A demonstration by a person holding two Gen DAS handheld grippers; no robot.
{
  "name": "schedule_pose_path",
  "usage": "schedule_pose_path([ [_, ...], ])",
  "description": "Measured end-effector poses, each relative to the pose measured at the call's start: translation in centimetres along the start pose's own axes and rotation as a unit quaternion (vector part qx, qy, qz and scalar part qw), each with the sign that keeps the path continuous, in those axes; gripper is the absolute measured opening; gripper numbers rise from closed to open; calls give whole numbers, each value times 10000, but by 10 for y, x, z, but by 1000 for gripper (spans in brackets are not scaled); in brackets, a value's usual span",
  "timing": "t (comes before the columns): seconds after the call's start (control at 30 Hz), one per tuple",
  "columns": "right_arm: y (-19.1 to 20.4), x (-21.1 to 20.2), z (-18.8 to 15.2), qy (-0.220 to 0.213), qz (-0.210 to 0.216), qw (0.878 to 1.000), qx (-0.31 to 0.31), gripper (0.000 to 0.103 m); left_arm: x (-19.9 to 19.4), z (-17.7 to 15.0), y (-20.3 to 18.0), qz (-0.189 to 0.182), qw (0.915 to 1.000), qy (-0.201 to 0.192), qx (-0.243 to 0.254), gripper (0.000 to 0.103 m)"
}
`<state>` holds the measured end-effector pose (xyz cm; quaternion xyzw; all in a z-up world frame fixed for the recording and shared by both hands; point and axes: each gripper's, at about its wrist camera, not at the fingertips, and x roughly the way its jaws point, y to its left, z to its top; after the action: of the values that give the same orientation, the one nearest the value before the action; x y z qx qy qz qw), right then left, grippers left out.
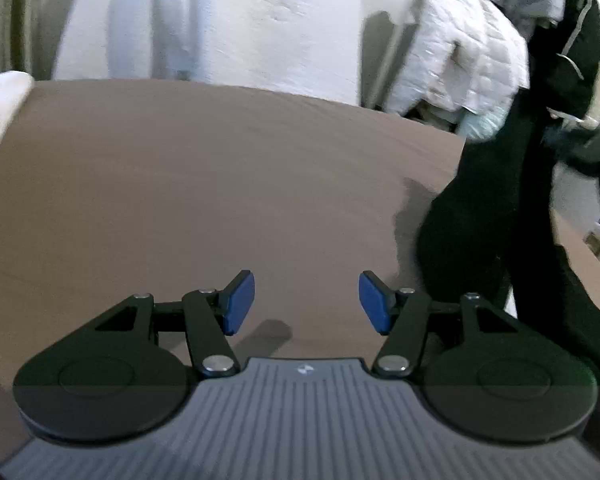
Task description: Fold clothes
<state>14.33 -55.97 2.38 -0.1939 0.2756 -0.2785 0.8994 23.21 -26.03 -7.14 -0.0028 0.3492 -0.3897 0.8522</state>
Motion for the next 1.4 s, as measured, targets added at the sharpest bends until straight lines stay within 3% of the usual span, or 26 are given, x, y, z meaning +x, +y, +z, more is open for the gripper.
schedule_pose_path([
  [0.07, -21, 20, -28, 887, 89, 9959, 140, 25, 3, -5, -11, -178, 9997, 55, 140, 58],
  [0.1, -26, 31, -40, 1327, 119, 9910, 158, 42, 2, -7, -17, -274, 9994, 71, 213, 58],
  [0.13, -27, 38, -49, 1645, 110, 9862, 124, 43, 2, -9, -22, -369, 9989, 76, 275, 59],
  [0.2, -23, 35, -62, 1840, 58, 9829, 95, 47, 0, -13, -29, -538, 9978, 78, 380, 61],
  [0.3, -11, 11, -62, 1687, -54, 9851, 317, 49, 4, -18, -38, -641, 9964, 219, 505, 65],
  [0.43, 15, -34, -41, 1077, 441, 9918, 528, 51, 17, -23, -39, -287, 9980, 535, 162, 75],
  [0.5, 26, -59, -32, 652, 987, 9916, 514, 57, 15, -26, -37, -460, 9974, 544, -39, 75],
  [0.63, 51, -78, -25, 493, 2274, 9723, 221, 60, 7, -32, -41, -871, 9947, 536, -85, 75],
  [0.73, 76, -75, -22, 483, 2879, 9564, -82, 66, 5, -37, -52, -1114, 9917, 633, 136, 75],
  [0.83, 106, -50, -23, 588, 3223, 9430, -589, 68, 18, -44, -58, -879, 9914, 933, 268, 73],
  [0.87, 118, -40, -24, 749, 3317, 9368, -818, 68, 23, -46, -60, -798, 9909, 1034, 311, 68],
  [0.9, 128, -30, -26, 905, 3404, 9304, -1012, 67, 25, -49, -60, -628, 9918, 1051, 354, 55],
  [0.97, 133, -16, -27, 1019, 3588, 9213, -1102, 45, 24, -52, -59, -421, 9931, 982, 486, 42],
  [1.0, 130, -11, -26, 1028, 3650, 9199, -1002, 2, 22, -52, -59, -405, 9934, 945, 516, 38],
  [1.07, 107, -9, -18, 943, 3629, 9262, -404, 0, 18, -50, -56, -436, 9936, 934, 456, 37],
  [1.13, 78, -13, -12, 572, 3248, 9441, 7, 0, 17, -50, -54, -419, 9939, 938, 410, 35],
  [1.27, 20, -18, -12, 204, 1752, 9830, 505, 0, 17, -47, -52, -369, 9942, 971, 288, 39],
  [1.4, -37, -19, -28, 265, 176, 9958, 853, 0, 13, -46, -50, -32, 9969, 779, 140, 55],
])
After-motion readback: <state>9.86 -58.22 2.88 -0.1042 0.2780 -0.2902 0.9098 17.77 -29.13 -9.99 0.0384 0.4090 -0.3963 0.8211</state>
